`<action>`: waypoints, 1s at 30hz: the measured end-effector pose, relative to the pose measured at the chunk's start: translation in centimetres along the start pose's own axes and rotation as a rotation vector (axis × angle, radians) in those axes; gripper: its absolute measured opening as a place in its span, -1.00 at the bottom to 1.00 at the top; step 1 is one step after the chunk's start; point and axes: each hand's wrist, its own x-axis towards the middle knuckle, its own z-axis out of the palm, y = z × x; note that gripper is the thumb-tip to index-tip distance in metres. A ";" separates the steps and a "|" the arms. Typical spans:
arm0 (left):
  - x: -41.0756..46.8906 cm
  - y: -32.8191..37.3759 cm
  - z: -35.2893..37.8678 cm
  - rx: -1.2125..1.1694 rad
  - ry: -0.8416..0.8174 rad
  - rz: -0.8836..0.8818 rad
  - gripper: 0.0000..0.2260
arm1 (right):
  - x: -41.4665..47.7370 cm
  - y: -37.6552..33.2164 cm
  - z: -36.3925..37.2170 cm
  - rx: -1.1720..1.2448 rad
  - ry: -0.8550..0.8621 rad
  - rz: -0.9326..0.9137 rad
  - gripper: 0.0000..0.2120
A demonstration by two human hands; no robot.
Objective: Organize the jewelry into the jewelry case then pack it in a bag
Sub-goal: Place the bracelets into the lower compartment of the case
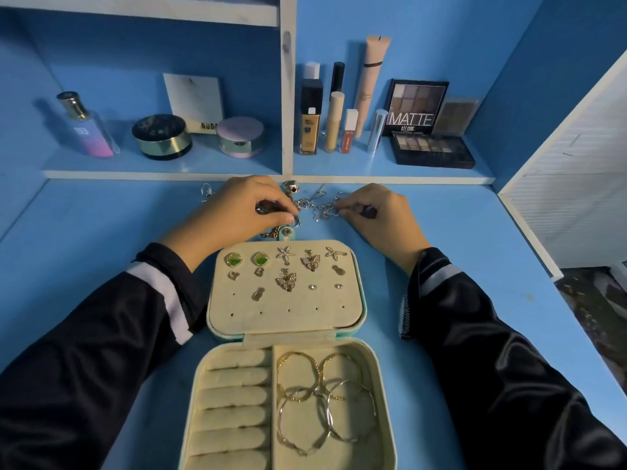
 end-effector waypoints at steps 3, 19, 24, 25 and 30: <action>-0.1 -0.1 -0.1 0.017 0.059 0.018 -0.88 | -0.1 0.1 0.0 0.005 0.008 -0.007 -0.88; -4.9 -3.3 -1.7 0.157 0.532 -0.043 -0.82 | -0.6 -0.6 -0.2 -0.008 0.020 0.008 -0.88; -5.6 -4.0 -2.3 0.150 0.574 -0.138 -0.79 | -0.3 -1.1 -0.3 -0.027 0.017 -0.016 -0.86; -5.7 -4.1 -2.4 0.151 0.570 -0.156 -0.78 | -0.2 -1.3 -0.2 -0.024 0.020 -0.020 -0.86; -5.4 -4.8 -2.4 0.181 0.526 -0.167 -0.79 | 1.2 -2.5 0.2 0.011 -0.013 -0.041 -0.86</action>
